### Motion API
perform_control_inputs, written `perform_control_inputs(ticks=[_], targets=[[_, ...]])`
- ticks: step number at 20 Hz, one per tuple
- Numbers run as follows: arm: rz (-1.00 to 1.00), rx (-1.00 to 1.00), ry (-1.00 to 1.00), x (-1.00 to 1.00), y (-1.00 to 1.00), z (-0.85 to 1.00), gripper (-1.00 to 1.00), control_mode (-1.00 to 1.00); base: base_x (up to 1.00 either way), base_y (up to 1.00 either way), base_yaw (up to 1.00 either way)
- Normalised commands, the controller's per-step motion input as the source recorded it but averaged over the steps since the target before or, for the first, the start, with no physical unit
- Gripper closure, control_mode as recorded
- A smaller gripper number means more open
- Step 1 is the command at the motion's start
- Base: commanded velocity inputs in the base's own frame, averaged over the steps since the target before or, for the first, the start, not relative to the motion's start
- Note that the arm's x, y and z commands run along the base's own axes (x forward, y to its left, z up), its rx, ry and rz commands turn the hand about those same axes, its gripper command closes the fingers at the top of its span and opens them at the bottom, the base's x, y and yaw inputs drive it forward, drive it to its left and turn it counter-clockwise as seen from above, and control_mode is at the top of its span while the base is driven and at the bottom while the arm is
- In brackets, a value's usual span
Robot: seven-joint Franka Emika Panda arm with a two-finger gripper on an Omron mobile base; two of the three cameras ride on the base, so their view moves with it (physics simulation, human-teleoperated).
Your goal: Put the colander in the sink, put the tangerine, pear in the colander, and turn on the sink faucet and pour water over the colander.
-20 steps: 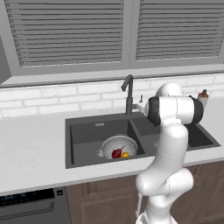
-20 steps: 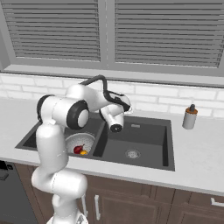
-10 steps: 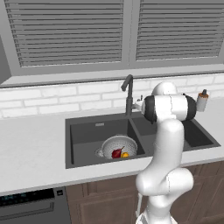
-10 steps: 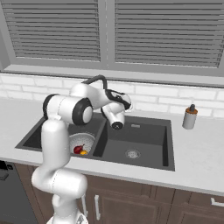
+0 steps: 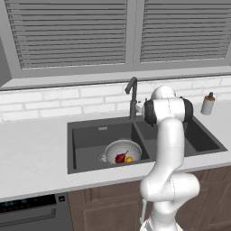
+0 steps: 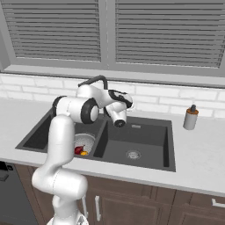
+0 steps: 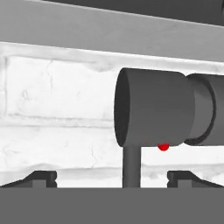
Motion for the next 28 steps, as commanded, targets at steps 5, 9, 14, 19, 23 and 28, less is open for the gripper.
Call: perform_control_inputs(ticks=[5,9,14,19,23,28], targets=[[-0.02,0.0,0.0,0.45,0.0,-0.1,-1.0,-1.0,0.0,0.0,0.0],[-0.06,0.0,-0.08,0.22,-0.01,0.0,1.0,-1.0,0.0,0.0,0.0],[-0.23,0.06,-0.26,0.01,-0.2,0.0,1.0,-1.0,0.0,0.0,0.0],[-0.32,0.07,-0.17,0.08,-0.56,0.0,1.0,-1.0,0.0,0.0,0.0],[-0.34,0.06,-0.01,0.37,-0.9,0.0,1.0,-1.0,0.0,0.0,0.0],[-0.36,0.12,0.15,0.53,-1.0,0.0,1.0,-1.0,0.0,0.0,0.0]])
